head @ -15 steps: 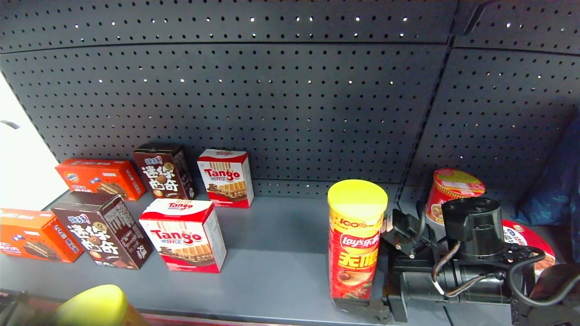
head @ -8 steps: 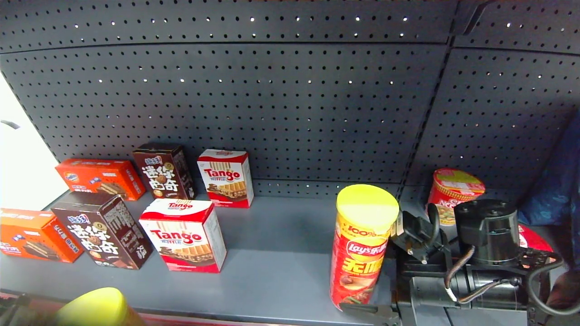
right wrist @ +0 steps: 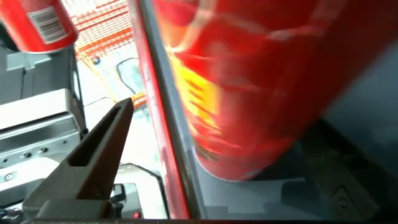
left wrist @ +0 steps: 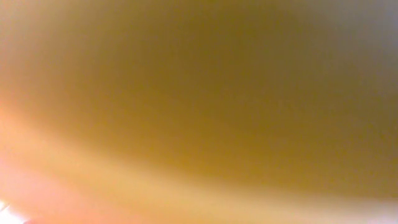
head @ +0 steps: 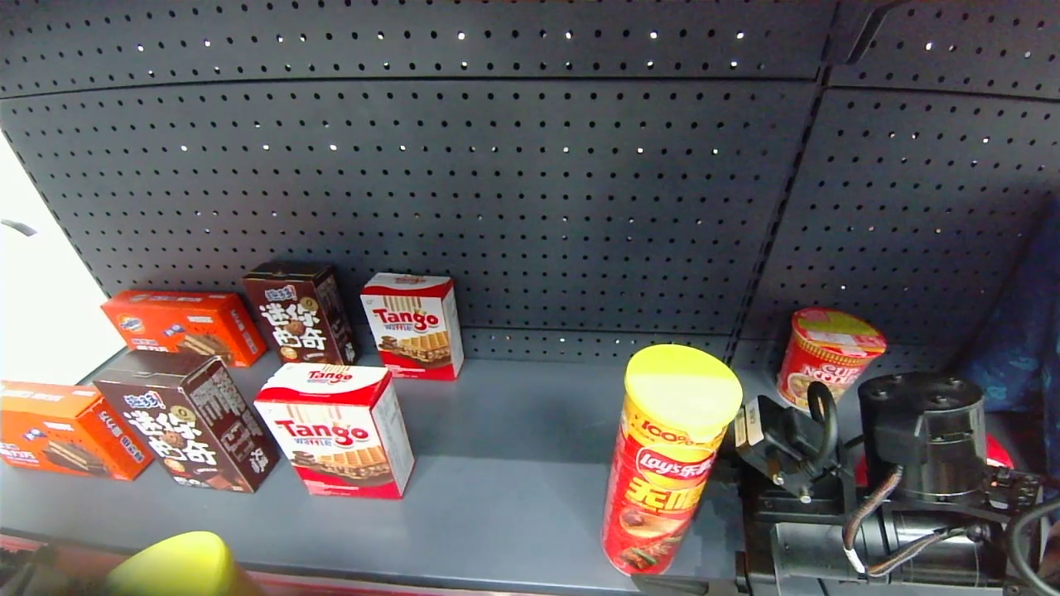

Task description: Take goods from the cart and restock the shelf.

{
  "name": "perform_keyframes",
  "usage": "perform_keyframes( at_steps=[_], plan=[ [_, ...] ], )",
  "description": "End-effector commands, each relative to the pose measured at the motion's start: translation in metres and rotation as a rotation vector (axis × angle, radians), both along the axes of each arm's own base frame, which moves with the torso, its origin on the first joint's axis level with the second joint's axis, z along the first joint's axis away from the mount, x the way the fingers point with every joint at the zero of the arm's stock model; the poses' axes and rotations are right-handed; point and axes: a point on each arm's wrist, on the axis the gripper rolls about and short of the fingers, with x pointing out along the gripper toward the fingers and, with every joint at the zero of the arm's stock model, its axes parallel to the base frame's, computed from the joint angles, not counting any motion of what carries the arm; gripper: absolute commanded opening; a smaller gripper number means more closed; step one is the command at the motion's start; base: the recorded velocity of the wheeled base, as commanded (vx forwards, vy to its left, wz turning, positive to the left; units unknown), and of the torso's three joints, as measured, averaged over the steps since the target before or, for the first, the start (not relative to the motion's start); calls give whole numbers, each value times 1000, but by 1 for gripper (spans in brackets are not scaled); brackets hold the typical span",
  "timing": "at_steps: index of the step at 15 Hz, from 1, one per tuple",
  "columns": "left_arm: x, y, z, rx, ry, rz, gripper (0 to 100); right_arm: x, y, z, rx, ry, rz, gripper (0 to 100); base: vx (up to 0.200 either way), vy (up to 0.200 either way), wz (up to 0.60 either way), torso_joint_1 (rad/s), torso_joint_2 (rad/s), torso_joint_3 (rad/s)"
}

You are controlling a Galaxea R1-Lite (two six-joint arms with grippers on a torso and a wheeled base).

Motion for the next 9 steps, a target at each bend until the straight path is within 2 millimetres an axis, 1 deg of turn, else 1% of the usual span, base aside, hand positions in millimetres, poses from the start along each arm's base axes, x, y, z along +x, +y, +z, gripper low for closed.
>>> perform_keyframes(
  at_steps=[1,3,5,9],
  plan=[
    [-2,1,-2,0,0,0,0,3,-4,3,7,-11,-22,100,0,0,0,0,0,0],
    [-2,1,-2,-2,-3,0,0,13,-5,10,25,-35,-45,100,0,0,0,0,0,0],
    [-2,1,-2,-2,-3,0,0,17,-4,16,38,-54,-51,100,0,0,0,0,0,0],
    [-3,1,-4,3,7,-2,0,9,-5,31,73,-105,-36,100,0,0,0,0,0,0]
  ],
)
